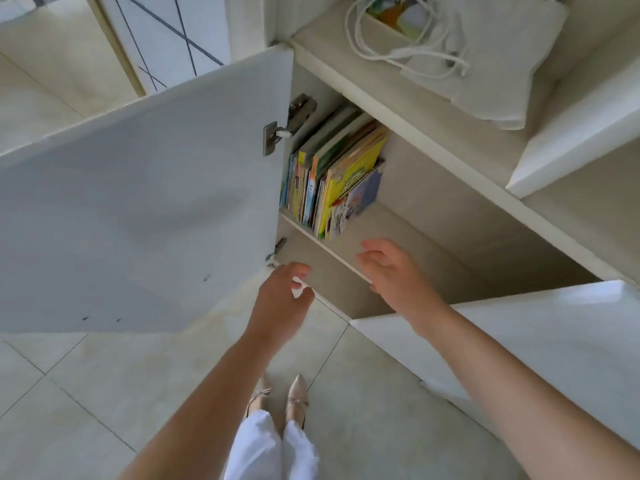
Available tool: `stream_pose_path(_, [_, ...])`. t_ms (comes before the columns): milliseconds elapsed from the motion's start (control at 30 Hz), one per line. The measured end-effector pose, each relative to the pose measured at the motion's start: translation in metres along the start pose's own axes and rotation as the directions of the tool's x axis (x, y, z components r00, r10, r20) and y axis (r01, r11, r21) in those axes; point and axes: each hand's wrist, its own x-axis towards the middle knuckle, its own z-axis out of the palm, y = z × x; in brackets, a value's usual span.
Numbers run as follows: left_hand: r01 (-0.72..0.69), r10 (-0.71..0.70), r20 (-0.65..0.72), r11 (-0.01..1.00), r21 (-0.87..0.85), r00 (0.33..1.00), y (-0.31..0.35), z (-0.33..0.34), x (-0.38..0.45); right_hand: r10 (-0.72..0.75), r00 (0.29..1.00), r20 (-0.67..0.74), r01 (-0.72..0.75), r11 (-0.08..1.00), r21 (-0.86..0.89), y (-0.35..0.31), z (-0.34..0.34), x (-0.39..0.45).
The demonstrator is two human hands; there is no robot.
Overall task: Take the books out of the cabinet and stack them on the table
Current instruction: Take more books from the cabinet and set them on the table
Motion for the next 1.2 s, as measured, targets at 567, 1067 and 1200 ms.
stream_pose_path(567, [-0.295, 0.289, -0.142, 0.955, -0.017, 0.947, -0.022, 0.056, 0.167, 0.299, 0.949, 0.105, -0.313, 0.836, 0.451, -0.052, 0.012, 0.197])
stream_pose_path(1067, [-0.413, 0.399, -0.246, 0.911, -0.005, 0.883, -0.036, 0.081, 0.173, 0.157, 0.969, 0.190, -0.230, 0.855, 0.464, -0.027, 0.006, 0.210])
stream_pose_path(1200, [-0.407, 0.402, -0.202, 0.913, 0.018, 0.893, -0.035, 0.086, 0.170, 0.095, 0.977, 0.189, -0.178, 0.853, 0.491, -0.014, -0.006, 0.205])
